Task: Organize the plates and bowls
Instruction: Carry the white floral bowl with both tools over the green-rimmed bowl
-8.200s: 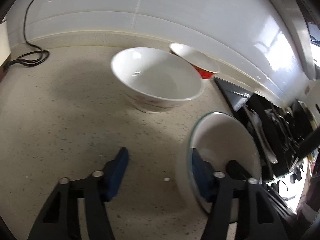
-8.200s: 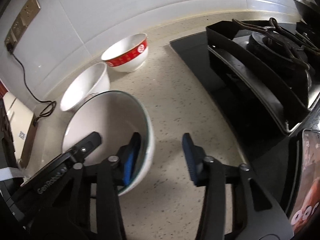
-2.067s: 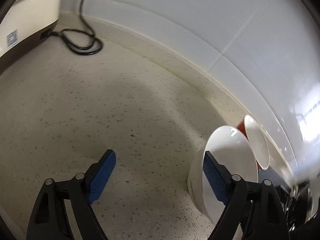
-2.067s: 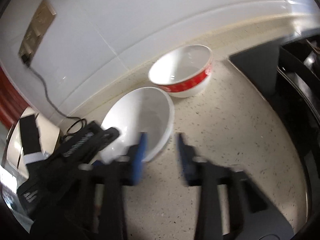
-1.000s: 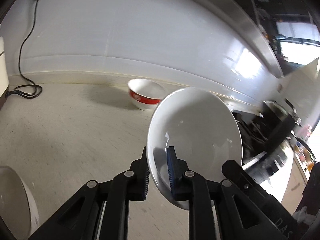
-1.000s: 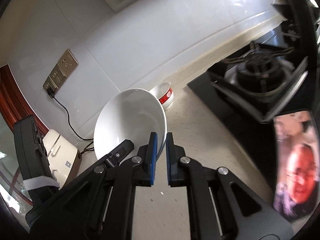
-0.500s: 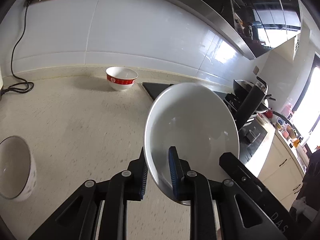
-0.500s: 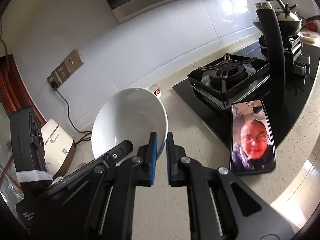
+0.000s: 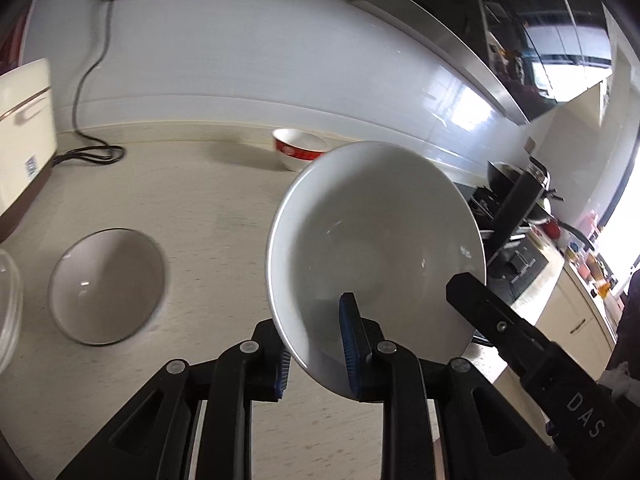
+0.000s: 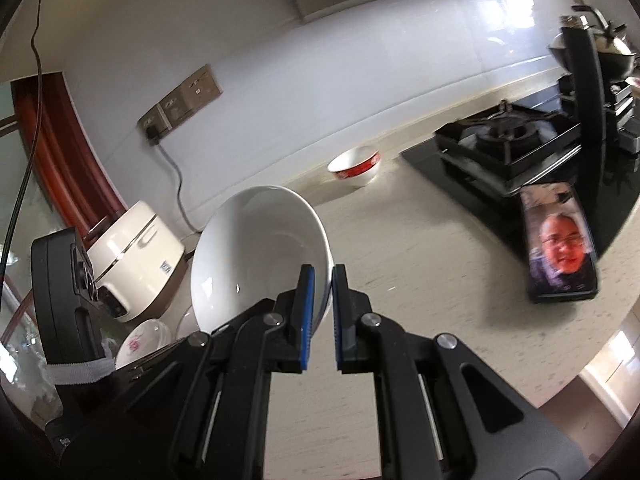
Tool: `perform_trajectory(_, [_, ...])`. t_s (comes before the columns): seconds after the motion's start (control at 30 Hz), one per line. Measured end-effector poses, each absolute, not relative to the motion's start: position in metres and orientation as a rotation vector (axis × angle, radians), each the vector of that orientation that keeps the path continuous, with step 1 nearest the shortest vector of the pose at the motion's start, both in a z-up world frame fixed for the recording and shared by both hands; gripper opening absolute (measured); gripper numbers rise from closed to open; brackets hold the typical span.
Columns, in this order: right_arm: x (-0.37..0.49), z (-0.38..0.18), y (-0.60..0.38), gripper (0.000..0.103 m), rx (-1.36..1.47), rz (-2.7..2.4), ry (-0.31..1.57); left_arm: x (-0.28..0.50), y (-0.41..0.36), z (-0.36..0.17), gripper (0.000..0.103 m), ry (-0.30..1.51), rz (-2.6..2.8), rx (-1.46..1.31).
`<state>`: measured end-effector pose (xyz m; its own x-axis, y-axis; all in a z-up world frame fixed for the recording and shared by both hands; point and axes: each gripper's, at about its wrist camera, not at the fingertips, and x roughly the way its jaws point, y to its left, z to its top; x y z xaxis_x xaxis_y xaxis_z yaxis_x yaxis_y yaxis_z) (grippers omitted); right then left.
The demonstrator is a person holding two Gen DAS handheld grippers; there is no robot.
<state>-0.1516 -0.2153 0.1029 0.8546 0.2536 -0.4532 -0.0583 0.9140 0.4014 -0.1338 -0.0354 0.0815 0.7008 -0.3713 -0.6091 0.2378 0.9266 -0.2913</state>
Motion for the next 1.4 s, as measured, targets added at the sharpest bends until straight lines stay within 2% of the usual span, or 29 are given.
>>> perform_trajectory(0.47, [-0.130,0.110,-0.140,0.011,0.372,0.337,0.575,-0.138,0.047,0.093,0.024,0.703,-0.214,-0.233])
perform_trajectory(0.7, [-0.105,0.099,-0.112,0.012,0.373,0.389,0.664,-0.124,0.076,0.084,0.024,0.749,-0.152,-0.264])
perform_trajectory(1.03, [-0.083,0.075,-0.086,0.012,0.353,0.421,0.786,-0.102,0.099,0.061,0.025,0.843,-0.093,-0.275])
perform_trajectory(1.4, [-0.071,0.062,-0.077,0.014,0.296,0.380,0.849,-0.090,0.091,0.053,0.025,0.894,-0.059,-0.190])
